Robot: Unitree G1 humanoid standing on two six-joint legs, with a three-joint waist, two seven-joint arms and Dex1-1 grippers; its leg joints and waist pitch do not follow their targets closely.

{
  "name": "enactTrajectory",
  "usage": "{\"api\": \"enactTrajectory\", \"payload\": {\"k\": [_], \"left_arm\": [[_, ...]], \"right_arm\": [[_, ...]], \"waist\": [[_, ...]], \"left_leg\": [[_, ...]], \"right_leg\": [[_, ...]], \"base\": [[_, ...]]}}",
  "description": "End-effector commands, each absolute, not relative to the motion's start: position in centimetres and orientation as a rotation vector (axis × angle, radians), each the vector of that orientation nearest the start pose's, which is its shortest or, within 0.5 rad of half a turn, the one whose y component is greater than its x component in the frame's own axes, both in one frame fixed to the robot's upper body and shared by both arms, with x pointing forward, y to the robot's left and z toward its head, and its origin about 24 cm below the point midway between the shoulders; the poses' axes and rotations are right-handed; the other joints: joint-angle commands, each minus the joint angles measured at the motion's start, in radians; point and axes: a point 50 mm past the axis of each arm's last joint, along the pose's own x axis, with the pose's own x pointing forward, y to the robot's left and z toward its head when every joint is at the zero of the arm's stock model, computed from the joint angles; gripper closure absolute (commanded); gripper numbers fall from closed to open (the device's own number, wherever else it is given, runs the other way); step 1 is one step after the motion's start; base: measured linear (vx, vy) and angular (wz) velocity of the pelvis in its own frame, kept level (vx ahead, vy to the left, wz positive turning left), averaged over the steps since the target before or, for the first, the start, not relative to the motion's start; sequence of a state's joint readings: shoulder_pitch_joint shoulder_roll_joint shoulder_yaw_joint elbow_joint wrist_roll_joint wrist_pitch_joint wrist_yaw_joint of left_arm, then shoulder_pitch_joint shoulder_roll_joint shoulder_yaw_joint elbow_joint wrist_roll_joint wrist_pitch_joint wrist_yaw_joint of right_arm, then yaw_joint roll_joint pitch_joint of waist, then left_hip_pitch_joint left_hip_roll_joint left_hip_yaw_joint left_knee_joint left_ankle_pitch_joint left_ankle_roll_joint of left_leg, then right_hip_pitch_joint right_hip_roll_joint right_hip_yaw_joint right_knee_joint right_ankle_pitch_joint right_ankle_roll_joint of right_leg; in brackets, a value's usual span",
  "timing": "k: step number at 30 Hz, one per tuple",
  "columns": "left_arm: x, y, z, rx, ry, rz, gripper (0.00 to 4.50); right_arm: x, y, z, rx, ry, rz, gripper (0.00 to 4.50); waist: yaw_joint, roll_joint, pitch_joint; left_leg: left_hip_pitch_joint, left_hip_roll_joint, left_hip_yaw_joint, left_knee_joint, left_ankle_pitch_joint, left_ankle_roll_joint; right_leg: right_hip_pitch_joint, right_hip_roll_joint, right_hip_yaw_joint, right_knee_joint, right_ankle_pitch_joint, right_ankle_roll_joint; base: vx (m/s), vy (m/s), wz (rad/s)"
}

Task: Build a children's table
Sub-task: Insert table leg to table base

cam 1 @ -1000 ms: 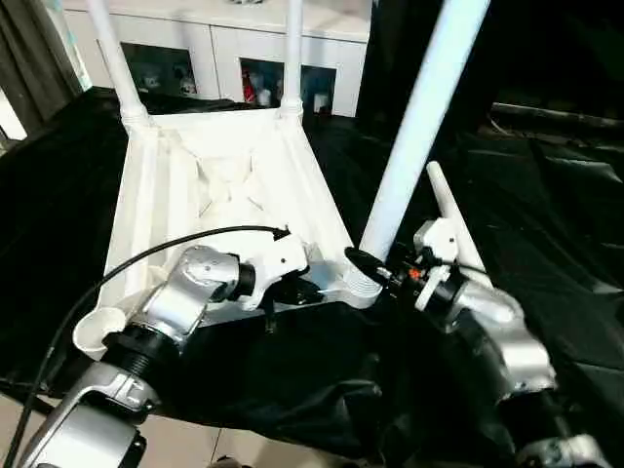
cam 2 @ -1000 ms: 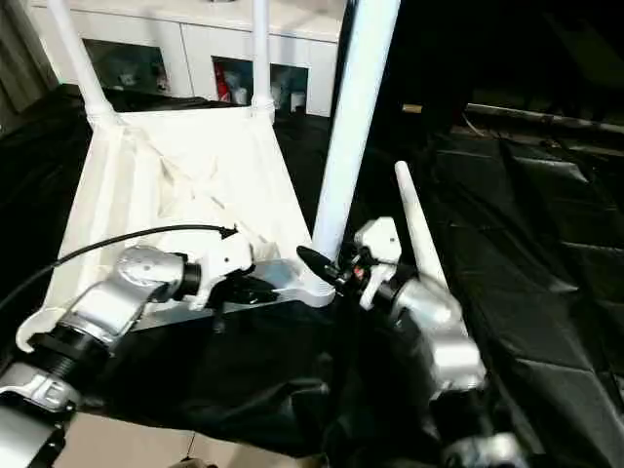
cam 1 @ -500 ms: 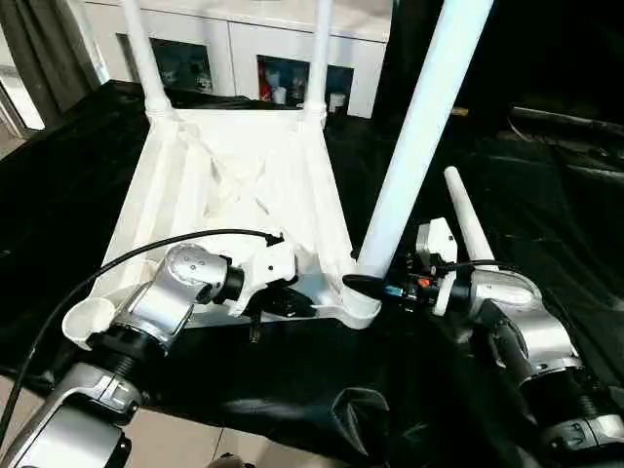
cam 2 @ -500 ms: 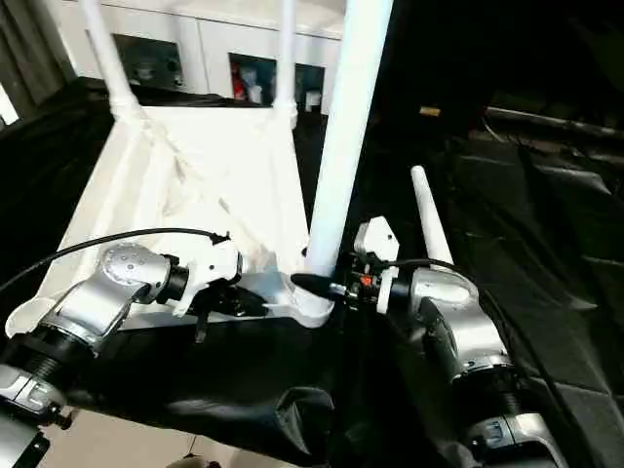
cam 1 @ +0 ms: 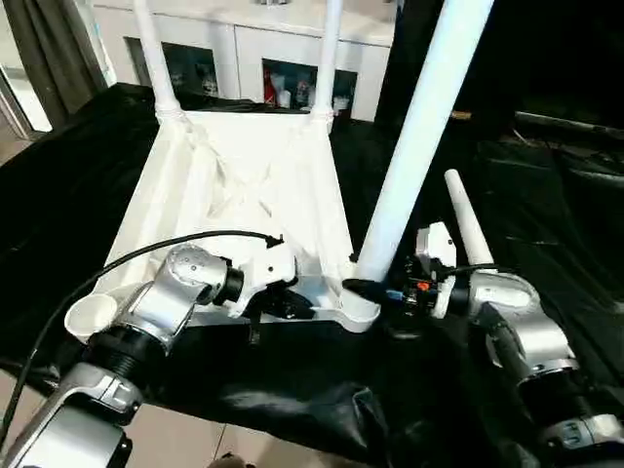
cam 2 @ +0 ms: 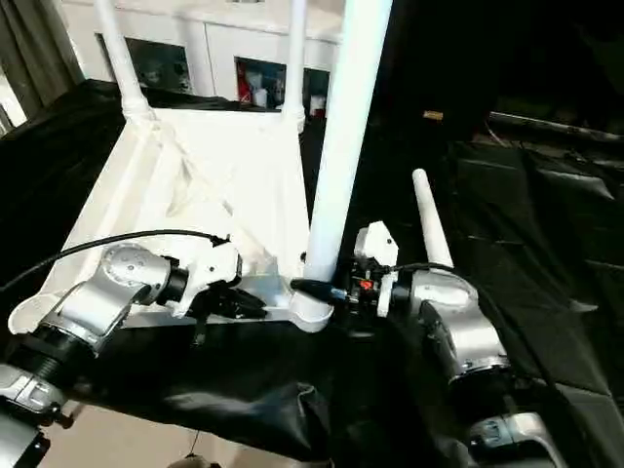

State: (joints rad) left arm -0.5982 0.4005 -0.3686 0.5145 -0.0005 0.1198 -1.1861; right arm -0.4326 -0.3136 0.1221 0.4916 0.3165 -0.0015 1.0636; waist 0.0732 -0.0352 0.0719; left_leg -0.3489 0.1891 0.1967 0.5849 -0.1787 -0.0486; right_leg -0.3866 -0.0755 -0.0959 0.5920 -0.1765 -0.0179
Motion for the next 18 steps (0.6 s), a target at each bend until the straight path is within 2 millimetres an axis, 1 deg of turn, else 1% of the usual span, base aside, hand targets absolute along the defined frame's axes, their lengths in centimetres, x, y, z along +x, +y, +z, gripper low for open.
{"api": "enactTrajectory", "payload": {"k": [1, 2, 3, 4, 5, 6, 7, 8, 9, 10, 11, 12, 13, 14, 15, 16, 17, 18], "left_arm": [[32.8, 11.1, 8.2, 0.483, 0.340, -1.318, 4.50], [33.2, 11.1, 8.3, 0.478, 0.339, -1.270, 4.50], [33.4, 11.1, 8.3, 0.476, 0.339, -1.247, 4.50], [34.7, 10.8, 8.6, 0.452, 0.342, -1.098, 4.50], [34.7, 10.8, 8.6, 0.452, 0.342, -1.098, 4.50], [35.2, 10.7, 8.6, 0.440, 0.348, -1.040, 4.50], [35.6, 10.4, 8.5, 0.437, 0.362, -0.984, 4.50], [35.9, 10.1, 8.4, 0.442, 0.377, -0.939, 4.50], [35.9, 10.0, 8.4, 0.442, 0.378, -0.937, 4.50], [36.1, 9.5, 8.1, 0.458, 0.389, -0.906, 4.50], [36.1, 9.0, 7.9, 0.467, 0.397, -0.880, 4.50], [36.1, 8.4, 7.7, 0.463, 0.401, -0.869, 4.50], [36.1, 7.9, 7.5, 0.456, 0.406, -0.853, 4.50], [36.1, 7.7, 7.5, 0.454, 0.407, -0.849, 4.50], [36.1, 7.5, 7.4, 0.453, 0.409, -0.840, 4.50], [36.1, 7.3, 7.3, 0.451, 0.412, -0.826, 4.50], [36.1, 7.3, 7.3, 0.451, 0.412, -0.826, 4.50], [36.1, 7.1, 7.3, 0.445, 0.412, -0.814, 4.50]], "right_arm": [[30.1, -16.2, 1.0, -0.015, 0.341, 0.874, 2.64], [30.6, -16.1, 0.9, -0.007, 0.331, 0.813, 2.64], [30.8, -16.1, 0.9, -0.003, 0.327, 0.784, 2.64], [31.9, -15.5, 0.7, 0.038, 0.324, 0.612, 2.64], [31.9, -15.5, 0.7, 0.038, 0.324, 0.612, 2.64], [32.3, -15.2, 0.6, 0.054, 0.327, 0.549, 2.64], [32.8, -14.6, 0.4, 0.057, 0.342, 0.472, 2.64], [33.1, -13.9, 0.2, 0.063, 0.361, 0.407, 2.64], [33.1, -13.9, 0.2, 0.063, 0.362, 0.403, 2.64], [33.5, -13.1, 0.0, 0.067, 0.388, 0.340, 2.64], [33.8, -12.2, -0.1, 0.078, 0.411, 0.289, 2.64], [33.9, -11.4, -0.1, 0.104, 0.429, 0.262, 2.64], [34.1, -10.5, -0.1, 0.124, 0.442, 0.242, 2.64], [34.2, -10.3, 0.0, 0.126, 0.444, 0.240, 2.64], [34.2, -9.7, 0.0, 0.130, 0.447, 0.244, 2.64], [34.3, -9.2, 0.1, 0.129, 0.452, 0.239, 2.64], [34.3, -9.2, 0.1, 0.129, 0.452, 0.239, 2.64], [34.3, -8.6, 0.1, 0.139, 0.457, 0.240, 2.64]], "waist": [[-0.018, 0.011, -0.024], [-0.023, 0.011, -0.023], [-0.042, 0.015, -0.027], [-0.047, 0.014, -0.028], [-0.056, 0.020, -0.023], [-0.070, 0.041, -0.019], [-0.072, 0.042, -0.019], [-0.071, 0.043, -0.016], [-0.054, 0.053, -0.008], [-0.052, 0.021, 0.002], [-0.060, -0.019, -0.006], [-0.062, -0.037, -0.001], [-0.058, -0.026, -0.007], [-0.038, 0.023, -0.021], [-0.060, 0.025, -0.031], [-0.058, 0.031, -0.033], [-0.064, 0.023, -0.028], [-0.066, 0.013, -0.019]], "left_leg": [[0.032, 0.049, -0.048, -0.080, -0.505, -0.036], [0.037, 0.047, -0.053, -0.079, -0.530, -0.042], [0.028, 0.050, -0.066, -0.083, -0.554, -0.049], [0.020, 0.055, -0.072, -0.090, -0.563, -0.049], [0.011, 0.060, -0.077, -0.097, -0.579, -0.053], [0.005, 0.079, -0.097, -0.127, -0.728, -0.081], [-0.005, 0.087, -0.099, -0.144, -0.777, -0.089], [-0.016, 0.096, -0.099, -0.164, -0.810, -0.093], [-0.032, 0.100, -0.074, -0.214, -0.874, -0.112], [-0.018, 0.080, -0.051, -0.210, -0.851, -0.103], [0.094, 0.001, -0.033, -0.048, -0.637, -0.084], [0.093, -0.046, -0.035, 0.084, -0.288, -0.018], [0.014, -0.030, -0.050, 0.054, -0.218, 0.006], [-0.025, 0.023, -0.083, -0.034, -0.208, 0.001], [-0.009, 0.056, -0.099, -0.066, -0.292, -0.011], [0.002, 0.062, -0.100, -0.073, -0.323, -0.019], [0.016, 0.063, -0.092, -0.083, -0.373, -0.020], [0.027, 0.051, -0.080, -0.083, -0.440, -0.018]], "right_leg": [[0.000, -0.093, 0.042, -0.131, -0.737, -0.079], [0.000, -0.094, 0.031, -0.141, -0.769, -0.059], [0.023, -0.097, 0.009, -0.147, -0.748, -0.036], [0.032, -0.096, 0.002, -0.147, -0.719, -0.036], [0.037, -0.095, -0.004, -0.141, -0.691, -0.040], [0.058, -0.081, -0.026, -0.115, -0.578, -0.052], [0.071, -0.072, -0.023, -0.084, -0.496, -0.066], [0.079, -0.068, -0.012, -0.046, -0.414, -0.084], [0.084, -0.047, -0.004, 0.027, -0.308, -0.115], [0.058, -0.042, 0.020, 0.015, -0.414, -0.097], [-0.065, -0.098, 0.021, -0.164, -0.850, -0.034], [-0.063, -0.156, 0.001, -0.241, -1.120, 0.039], [0.036, -0.185, 0.009, -0.205, -1.070, 0.062], [0.090, -0.166, 0.002, -0.157, -0.821, 0.053], [0.060, -0.117, -0.015, -0.121, -0.528, -0.010], [0.058, -0.108, -0.015, -0.114, -0.422, -0.044], [0.042, -0.103, -0.004, -0.108, -0.303, -0.116], [0.034, -0.101, -0.006, -0.119, -0.389, -0.132]], "base": [[0.000, 0.000, 0.00], [-0.073, 0.012, -0.08], [-0.074, 0.040, -0.15], [-0.074, 0.040, -0.15], [-0.062, 0.059, -0.23], [-0.067, 0.057, -0.23], [-0.067, 0.057, -0.23], [-0.100, 0.038, -0.13], [-0.075, -0.015, 0.01], [-0.075, -0.015, 0.01], [0.009, -0.079, 0.11], [0.002, -0.067, -0.20], [0.002, -0.067, -0.20], [0.062, 0.036, -0.47], [0.074, 0.046, -0.25], [0.074, 0.046, -0.25], [0.000, 0.000, 0.00], [0.000, 0.000, 0.00]]}}
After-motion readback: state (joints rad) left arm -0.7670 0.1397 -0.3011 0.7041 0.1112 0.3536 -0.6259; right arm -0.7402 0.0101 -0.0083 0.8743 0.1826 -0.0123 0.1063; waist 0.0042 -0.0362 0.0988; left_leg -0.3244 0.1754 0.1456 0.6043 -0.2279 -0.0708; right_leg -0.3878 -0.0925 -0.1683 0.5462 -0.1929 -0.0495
